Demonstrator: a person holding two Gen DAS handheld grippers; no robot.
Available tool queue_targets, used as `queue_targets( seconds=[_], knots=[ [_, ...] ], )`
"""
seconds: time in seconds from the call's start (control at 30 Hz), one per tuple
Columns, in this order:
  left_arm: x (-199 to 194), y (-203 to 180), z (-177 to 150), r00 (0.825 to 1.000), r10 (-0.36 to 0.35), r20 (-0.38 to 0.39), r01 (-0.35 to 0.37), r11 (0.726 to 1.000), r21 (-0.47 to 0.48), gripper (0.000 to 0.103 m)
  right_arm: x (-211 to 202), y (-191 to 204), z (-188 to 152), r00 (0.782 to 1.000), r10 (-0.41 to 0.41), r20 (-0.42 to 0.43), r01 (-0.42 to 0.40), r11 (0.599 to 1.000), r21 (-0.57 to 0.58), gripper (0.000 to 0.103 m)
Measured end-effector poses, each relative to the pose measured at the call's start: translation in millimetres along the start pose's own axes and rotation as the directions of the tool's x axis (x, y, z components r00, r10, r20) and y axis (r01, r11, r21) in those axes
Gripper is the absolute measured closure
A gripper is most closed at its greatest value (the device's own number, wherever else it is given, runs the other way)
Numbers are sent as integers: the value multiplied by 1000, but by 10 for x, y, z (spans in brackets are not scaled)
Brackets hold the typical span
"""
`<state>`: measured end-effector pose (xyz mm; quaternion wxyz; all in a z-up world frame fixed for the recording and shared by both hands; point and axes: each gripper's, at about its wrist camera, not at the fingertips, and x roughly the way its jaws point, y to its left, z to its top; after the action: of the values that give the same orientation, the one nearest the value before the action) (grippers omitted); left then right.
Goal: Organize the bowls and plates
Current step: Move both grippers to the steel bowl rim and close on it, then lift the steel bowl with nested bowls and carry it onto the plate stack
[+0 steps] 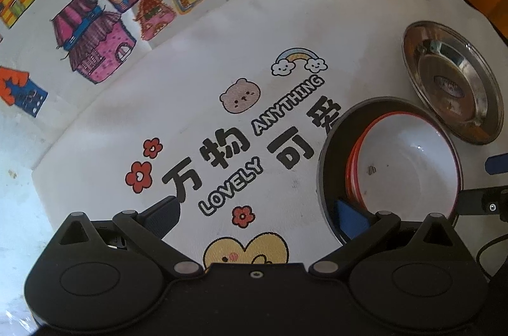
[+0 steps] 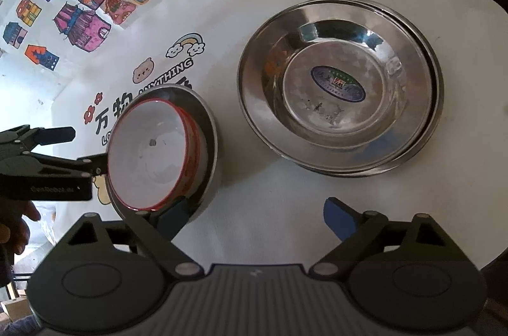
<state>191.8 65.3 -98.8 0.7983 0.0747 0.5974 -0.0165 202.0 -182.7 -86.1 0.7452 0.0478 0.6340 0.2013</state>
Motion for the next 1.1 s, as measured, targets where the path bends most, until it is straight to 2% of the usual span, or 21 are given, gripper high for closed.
queue_targets(
  seconds=[0.13,0.23,0.53,0.7,0.8,0.9,1.07,1.1],
  knots=[
    [28,-62,27,1000,25,-7,-25,999,36,1,21,18,4,1000,10,-6,-10,1000,21,15],
    [43,-99,46,999,47,-13,-46,997,61,1,31,50,22,1000,17,-16,-16,999,33,22],
    [38,-73,41,999,50,-20,-49,998,37,1,80,88,55,999,35,-36,-33,997,69,36],
    [41,-39,38,999,21,-28,-21,1000,-5,7,126,81,74,995,83,-45,-78,992,103,54],
    [28,-36,35,1000,-8,-25,7,1000,-16,14,124,128,77,994,98,-41,-94,992,84,67],
    [14,-31,28,998,-55,-20,54,998,-31,29,118,185,87,993,107,-39,-105,993,59,76],
    [22,-15,10,982,-188,-5,187,979,-84,72,156,172,93,990,133,-43,-130,989,65,80],
    [20,-21,2,979,-203,0,202,975,-92,75,164,172,92,990,137,-43,-134,989,65,81]
  ],
)
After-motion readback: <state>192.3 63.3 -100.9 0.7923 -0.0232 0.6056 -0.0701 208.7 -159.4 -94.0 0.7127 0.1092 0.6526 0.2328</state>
